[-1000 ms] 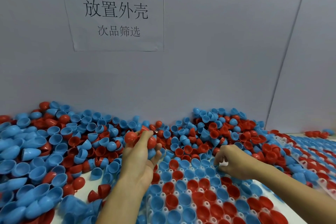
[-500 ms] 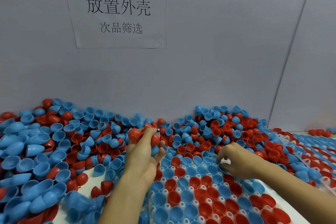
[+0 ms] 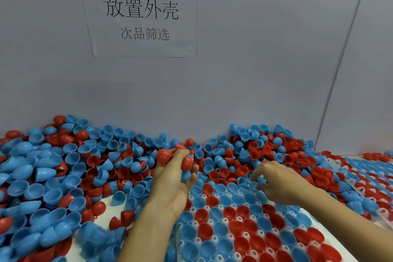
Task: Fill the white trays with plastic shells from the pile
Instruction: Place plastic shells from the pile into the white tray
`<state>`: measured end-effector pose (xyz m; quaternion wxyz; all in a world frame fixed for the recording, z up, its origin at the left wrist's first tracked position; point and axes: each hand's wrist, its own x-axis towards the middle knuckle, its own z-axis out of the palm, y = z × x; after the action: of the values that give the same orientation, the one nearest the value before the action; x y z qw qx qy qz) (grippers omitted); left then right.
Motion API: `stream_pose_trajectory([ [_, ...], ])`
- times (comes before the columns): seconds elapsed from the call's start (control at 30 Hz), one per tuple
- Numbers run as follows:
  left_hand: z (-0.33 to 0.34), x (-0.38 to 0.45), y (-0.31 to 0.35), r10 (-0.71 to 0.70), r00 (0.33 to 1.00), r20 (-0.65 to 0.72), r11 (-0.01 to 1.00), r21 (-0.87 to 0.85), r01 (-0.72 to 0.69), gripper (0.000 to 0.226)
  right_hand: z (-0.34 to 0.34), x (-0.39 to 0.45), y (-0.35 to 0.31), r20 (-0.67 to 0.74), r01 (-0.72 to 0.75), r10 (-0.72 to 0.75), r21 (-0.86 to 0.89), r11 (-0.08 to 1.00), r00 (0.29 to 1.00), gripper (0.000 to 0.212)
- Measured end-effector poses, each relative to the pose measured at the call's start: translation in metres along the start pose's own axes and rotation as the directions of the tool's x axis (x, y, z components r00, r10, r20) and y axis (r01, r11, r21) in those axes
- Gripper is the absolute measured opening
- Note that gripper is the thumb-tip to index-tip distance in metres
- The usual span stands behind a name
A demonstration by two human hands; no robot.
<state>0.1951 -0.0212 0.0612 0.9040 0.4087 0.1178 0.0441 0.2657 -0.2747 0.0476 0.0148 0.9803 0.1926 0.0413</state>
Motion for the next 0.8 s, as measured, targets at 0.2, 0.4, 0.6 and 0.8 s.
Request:
stream_pose_trajectory([
  [0.2, 0.003, -0.004, -0.005, 0.005, 0.987, 0.158, 0.988, 0.153, -0.029, 0.011, -0.028, 0.009, -0.055, -0.220, 0.159, -0.046, 0.528, 0.834, 0.974, 0.028],
  [0.4, 0.004, -0.007, -0.011, 0.092, 0.954, 0.287, 0.893, 0.400, -0.207, 0.025, -0.055, 0.010, -0.101, -0.286, 0.239, -0.024, 0.750, 0.617, 0.958, 0.021],
  [0.6, 0.006, -0.007, -0.013, 0.096, 0.957, 0.273, 0.926, 0.327, -0.187, 0.019, -0.053, 0.010, -0.105, -0.254, 0.192, 0.057, 0.843, 0.502, 0.965, 0.015],
  [0.8, 0.007, -0.006, -0.013, 0.105, 0.964, 0.243, 0.966, 0.206, -0.157, 0.020, -0.048, 0.011, -0.107, -0.272, 0.167, 0.134, 0.840, 0.517, 0.953, 0.004],
])
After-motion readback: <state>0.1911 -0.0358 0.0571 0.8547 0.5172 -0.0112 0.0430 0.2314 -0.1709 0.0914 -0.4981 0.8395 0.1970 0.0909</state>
